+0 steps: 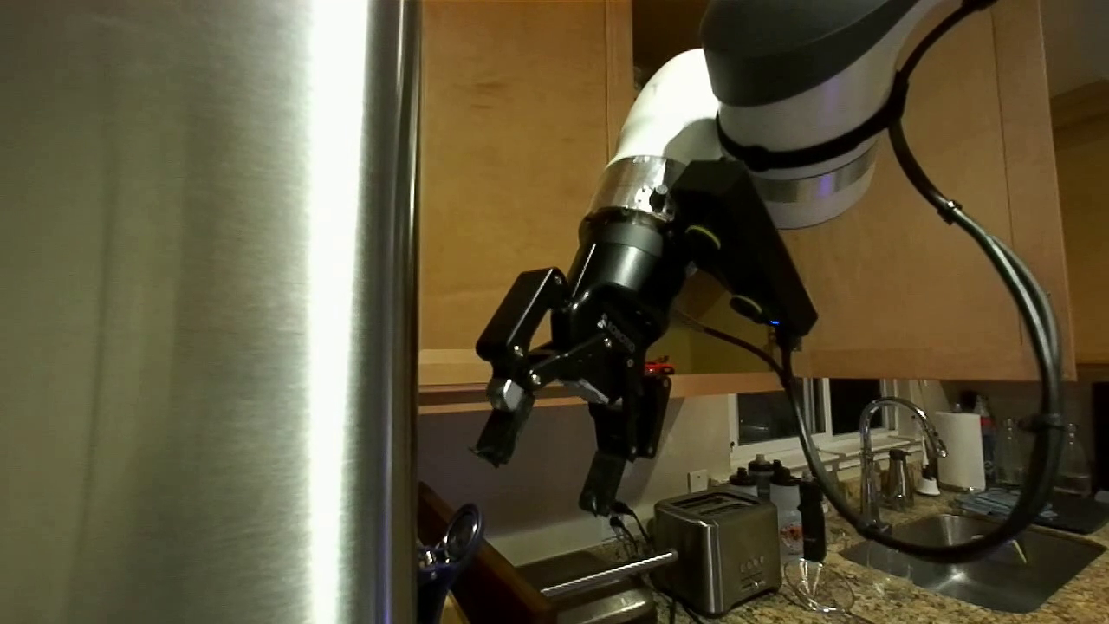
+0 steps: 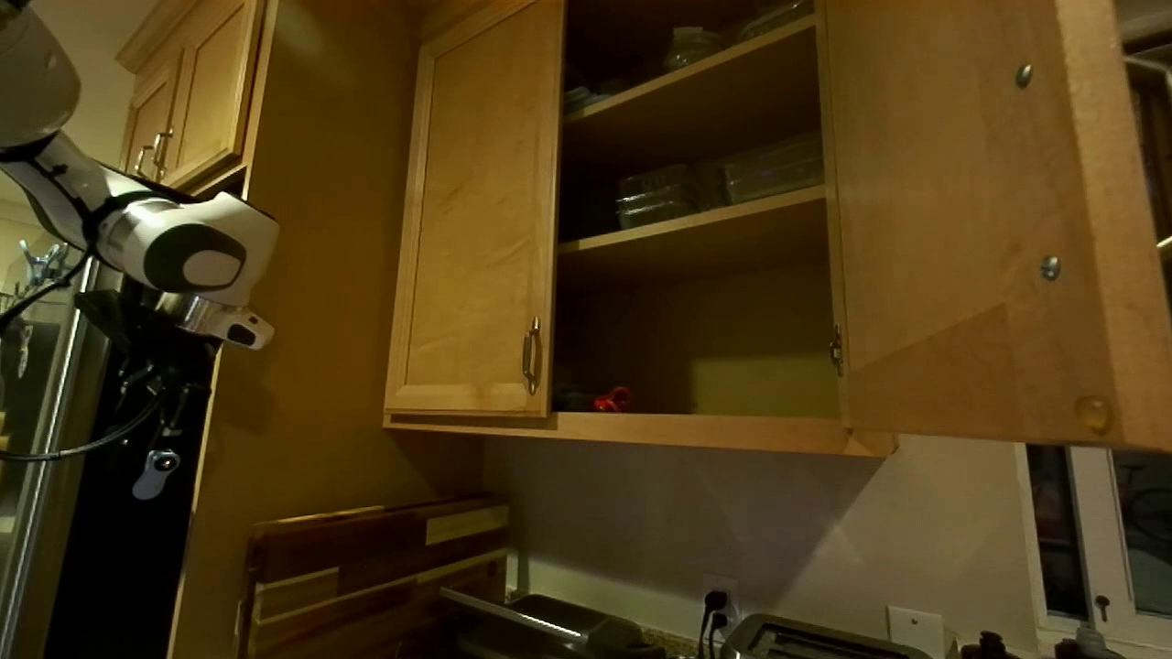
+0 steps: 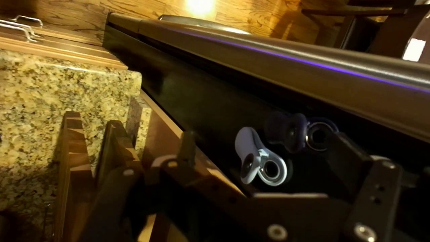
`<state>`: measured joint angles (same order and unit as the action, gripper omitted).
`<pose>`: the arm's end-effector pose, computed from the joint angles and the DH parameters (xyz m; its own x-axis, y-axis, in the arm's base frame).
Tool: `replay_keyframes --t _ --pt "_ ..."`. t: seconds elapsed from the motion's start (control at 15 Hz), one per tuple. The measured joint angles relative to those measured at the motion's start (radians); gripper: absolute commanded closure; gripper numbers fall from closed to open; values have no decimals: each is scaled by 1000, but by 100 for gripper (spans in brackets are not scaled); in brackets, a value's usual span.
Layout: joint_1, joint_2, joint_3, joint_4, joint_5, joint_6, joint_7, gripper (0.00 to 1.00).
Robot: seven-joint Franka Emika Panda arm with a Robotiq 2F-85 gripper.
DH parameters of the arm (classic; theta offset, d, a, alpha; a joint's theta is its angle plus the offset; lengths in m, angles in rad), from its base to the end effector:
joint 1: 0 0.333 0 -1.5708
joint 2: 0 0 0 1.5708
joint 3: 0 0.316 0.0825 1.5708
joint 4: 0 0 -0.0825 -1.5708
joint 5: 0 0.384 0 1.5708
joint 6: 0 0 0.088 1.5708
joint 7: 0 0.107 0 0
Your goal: Take the object and put it in the cabinet, then close the door
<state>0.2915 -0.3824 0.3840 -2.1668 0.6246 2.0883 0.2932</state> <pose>0.3407 0.3380 0.5711 0.9895 0.1184 0.0834 0.1442 -0.8572 -0.4944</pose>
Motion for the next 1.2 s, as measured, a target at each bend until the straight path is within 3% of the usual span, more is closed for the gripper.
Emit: replay_keyframes --t 0.27,0.6,0.73,0.87,1.0,1.2 --pt "12 3 2 -1 81 49 -6 0" --pt "13 45 5 -17 88 88 -5 0" --pt "13 72 5 -22 89 102 -5 15" --pt "14 92 5 -22 93 112 -6 22" --pt "18 102 5 -22 104 122 -10 44" --pt "23 105 4 -22 140 134 -21 66"
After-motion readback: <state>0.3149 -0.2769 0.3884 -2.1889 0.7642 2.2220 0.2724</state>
